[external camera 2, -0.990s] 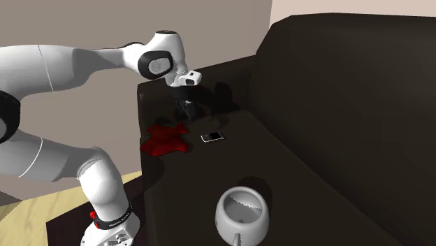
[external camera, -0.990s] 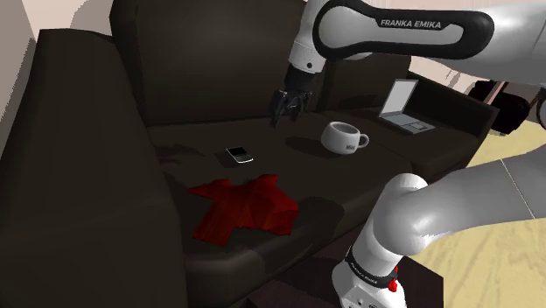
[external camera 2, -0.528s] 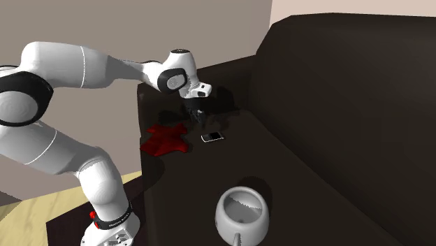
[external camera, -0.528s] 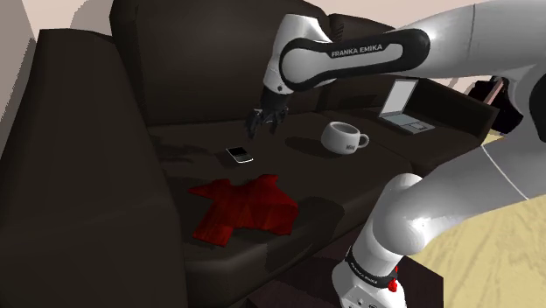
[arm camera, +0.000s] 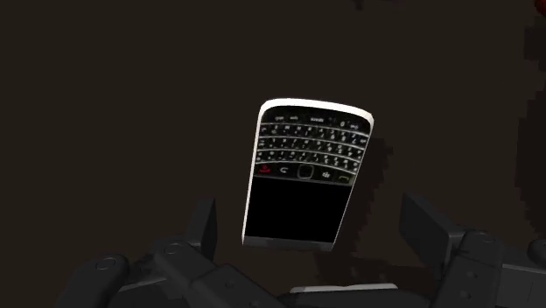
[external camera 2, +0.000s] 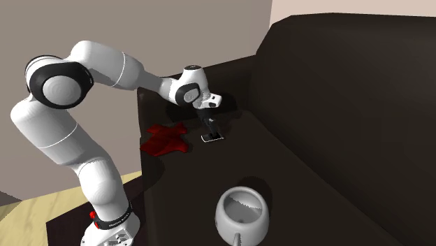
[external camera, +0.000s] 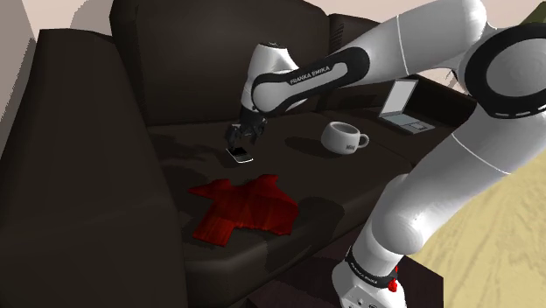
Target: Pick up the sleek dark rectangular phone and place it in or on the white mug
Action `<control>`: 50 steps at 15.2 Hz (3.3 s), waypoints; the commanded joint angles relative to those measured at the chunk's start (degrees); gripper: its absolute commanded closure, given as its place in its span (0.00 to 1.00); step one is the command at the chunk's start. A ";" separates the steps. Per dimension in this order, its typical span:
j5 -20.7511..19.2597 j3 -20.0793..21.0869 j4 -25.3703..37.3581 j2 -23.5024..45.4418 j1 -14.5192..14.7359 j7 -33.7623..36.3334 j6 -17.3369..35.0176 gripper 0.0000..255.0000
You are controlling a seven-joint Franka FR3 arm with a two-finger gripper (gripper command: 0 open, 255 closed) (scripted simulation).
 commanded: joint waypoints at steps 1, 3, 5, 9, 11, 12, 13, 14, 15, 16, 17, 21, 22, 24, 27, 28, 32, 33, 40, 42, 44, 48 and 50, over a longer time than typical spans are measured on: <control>-0.38 0.14 -0.02 1.98 -0.15 0.47 2.21 0.00; -0.57 0.16 -0.47 3.14 -0.22 0.60 3.82 0.00; -0.78 0.17 -0.86 4.36 -0.31 0.74 5.42 0.00; -0.96 0.18 -1.13 5.35 -0.38 0.86 6.68 0.00; -0.96 0.18 -1.13 5.35 -0.38 0.86 6.68 0.00; -0.96 0.18 -1.13 5.35 -0.38 0.86 6.68 0.00; -0.96 0.18 -1.13 5.35 -0.38 0.86 6.68 0.00; -0.96 0.18 -1.13 5.34 -0.38 0.86 6.67 0.00; -0.96 0.18 -1.13 5.34 -0.38 0.86 6.67 1.00; -0.96 0.18 -1.13 5.34 -0.38 0.86 6.67 1.00; -0.97 0.19 -1.10 5.39 -0.37 0.88 6.68 1.00; -0.96 0.18 -1.20 5.32 -0.38 0.87 6.72 1.00; -0.97 0.20 -1.18 5.35 -0.37 0.91 6.72 1.00; -0.96 0.18 -1.13 5.35 -0.38 0.86 6.68 1.00; -0.67 0.12 0.03 4.03 -0.30 0.57 4.20 1.00; -0.58 0.10 0.45 3.62 -0.28 0.48 3.38 1.00; -0.29 0.03 2.22 2.11 -0.20 0.16 0.11 1.00; -0.22 0.01 2.70 1.77 -0.18 0.09 -0.71 1.00; 0.14 -0.11 6.34 -0.23 -0.09 -0.35 -6.33 1.00; 0.21 -0.14 7.49 -0.67 -0.07 -0.46 -7.92 1.00; 0.28 -0.17 8.68 -1.07 -0.06 -0.56 -9.50 1.00; 0.39 -0.21 11.19 -1.69 -0.04 -0.74 -12.64 1.00; 0.44 -0.24 12.52 -1.93 -0.03 -0.83 -14.20 1.00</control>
